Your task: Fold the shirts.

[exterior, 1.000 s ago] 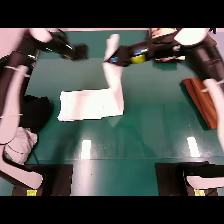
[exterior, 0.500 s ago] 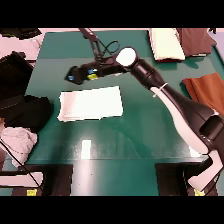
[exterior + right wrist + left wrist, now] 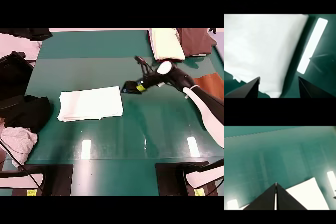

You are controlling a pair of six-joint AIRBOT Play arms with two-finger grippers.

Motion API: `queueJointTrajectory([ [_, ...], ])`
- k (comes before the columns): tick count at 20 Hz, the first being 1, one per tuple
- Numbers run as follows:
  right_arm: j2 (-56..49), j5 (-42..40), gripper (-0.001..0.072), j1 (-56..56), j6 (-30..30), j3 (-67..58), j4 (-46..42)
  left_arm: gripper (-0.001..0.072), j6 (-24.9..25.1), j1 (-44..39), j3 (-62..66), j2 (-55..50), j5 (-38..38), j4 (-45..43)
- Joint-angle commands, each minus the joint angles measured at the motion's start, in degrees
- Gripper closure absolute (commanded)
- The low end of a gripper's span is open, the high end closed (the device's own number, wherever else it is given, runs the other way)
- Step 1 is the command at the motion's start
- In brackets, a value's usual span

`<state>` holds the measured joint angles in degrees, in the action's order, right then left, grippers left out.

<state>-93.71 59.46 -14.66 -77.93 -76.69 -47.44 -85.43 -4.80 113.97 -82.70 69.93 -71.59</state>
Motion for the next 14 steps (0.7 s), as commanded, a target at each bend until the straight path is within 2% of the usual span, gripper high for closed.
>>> queueJointTrajectory([
  [1,-0.57,-3.48,0.0153,2.99,0.15,7.08,7.3,0.0683,0.55,-1.16,-1.62,0.02,-2.08,0.02],
  [4,-4.59,-4.94,0.0157,-0.96,0.96,5.51,11.26,0.0683,0.59,-1.16,-1.6,0.02,-2.05,0.02],
  [8,-13.44,-3.74,0.017,-8.2,1.09,-3.23,17.03,0.0683,0.42,-1.18,-1.6,0.02,-1.75,0.04],
  [9,-15.3,-3.85,0.0306,-9.88,1.09,-5.55,17.99,0.0683,0.44,-1.16,-1.6,0.02,-1.73,0.5],
  [11,-18.34,-4.0,0.0496,-12.57,1.11,-10.23,17.29,0.0683,0.5,-1.18,-1.6,0.02,-1.75,2.93],
  [12,-19.28,-3.91,0.0687,-13.2,1.81,-12.41,16.85,0.0683,0.52,-1.18,-1.6,0.02,-1.77,3.8],
  [14,-19.39,-3.85,0.0697,-12.94,2.03,-15.85,14.05,0.0684,0.48,-2.01,-1.6,0.02,-1.73,3.91],
])
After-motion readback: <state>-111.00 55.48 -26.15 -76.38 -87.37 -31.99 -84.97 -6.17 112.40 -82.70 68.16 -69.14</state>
